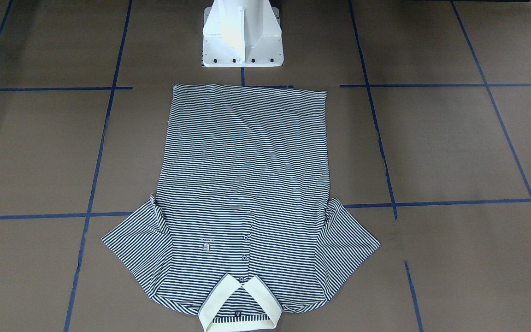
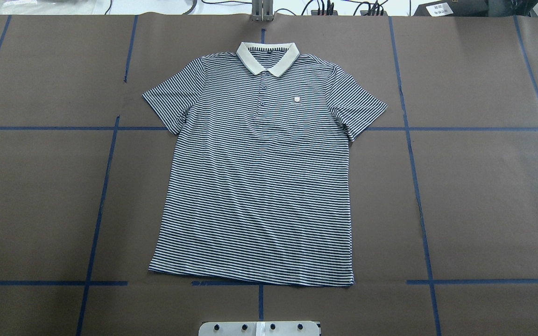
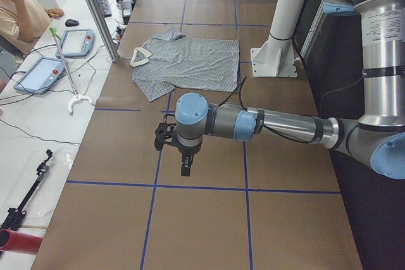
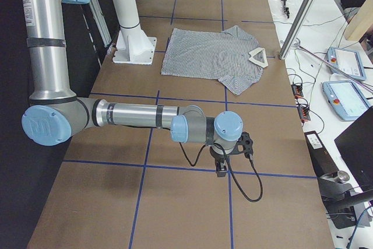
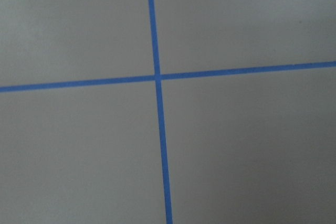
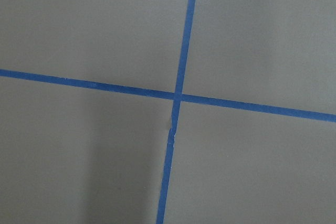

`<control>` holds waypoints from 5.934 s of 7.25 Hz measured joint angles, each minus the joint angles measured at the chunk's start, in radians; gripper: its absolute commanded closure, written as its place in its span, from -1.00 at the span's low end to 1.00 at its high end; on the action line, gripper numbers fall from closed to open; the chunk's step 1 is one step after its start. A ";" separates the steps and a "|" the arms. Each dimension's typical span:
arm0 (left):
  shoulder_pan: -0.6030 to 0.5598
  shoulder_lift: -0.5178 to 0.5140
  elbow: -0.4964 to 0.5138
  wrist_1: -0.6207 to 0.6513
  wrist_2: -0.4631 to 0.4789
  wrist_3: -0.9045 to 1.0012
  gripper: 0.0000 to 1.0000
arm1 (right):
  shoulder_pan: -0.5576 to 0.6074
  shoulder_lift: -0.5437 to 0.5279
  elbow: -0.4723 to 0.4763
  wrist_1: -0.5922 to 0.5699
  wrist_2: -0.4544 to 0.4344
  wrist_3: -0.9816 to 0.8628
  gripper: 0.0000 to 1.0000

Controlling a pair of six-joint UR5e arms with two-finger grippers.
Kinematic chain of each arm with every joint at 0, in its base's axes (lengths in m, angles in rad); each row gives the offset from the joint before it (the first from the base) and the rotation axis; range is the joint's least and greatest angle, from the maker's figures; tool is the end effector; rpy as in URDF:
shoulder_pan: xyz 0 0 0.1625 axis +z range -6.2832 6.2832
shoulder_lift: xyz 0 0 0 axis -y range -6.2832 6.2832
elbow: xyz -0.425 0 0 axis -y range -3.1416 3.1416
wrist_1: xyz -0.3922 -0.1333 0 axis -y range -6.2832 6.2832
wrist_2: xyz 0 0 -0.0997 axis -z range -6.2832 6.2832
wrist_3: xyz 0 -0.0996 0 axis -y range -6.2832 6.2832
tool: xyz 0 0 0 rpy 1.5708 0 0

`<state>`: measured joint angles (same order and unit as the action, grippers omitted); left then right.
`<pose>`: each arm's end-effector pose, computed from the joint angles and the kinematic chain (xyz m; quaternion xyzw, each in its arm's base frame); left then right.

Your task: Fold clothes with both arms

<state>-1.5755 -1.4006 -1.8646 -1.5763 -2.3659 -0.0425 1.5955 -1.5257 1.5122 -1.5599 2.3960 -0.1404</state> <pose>-0.0642 -0.4248 0.5893 0.0522 0.3874 0.0033 0.9204 0.0727 -0.5092 0.6602 0.0319 -0.3997 -0.0524 0.9146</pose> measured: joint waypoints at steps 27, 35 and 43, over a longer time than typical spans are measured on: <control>0.002 -0.003 -0.058 -0.022 -0.004 -0.002 -1.00 | -0.711 0.511 -0.277 0.501 -0.386 1.222 1.00; 0.002 -0.005 -0.062 -0.029 -0.023 -0.003 -1.00 | -0.861 0.838 -0.431 0.495 -0.558 1.475 -0.98; 0.339 -0.386 0.158 -0.332 -0.049 -0.549 -0.91 | -0.843 0.678 -0.180 0.525 -0.571 1.480 -1.00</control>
<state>-1.2367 -1.7865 -1.7067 -1.9079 -2.4145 -0.5916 0.7522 -0.8472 1.3326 -1.0353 1.8247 1.3392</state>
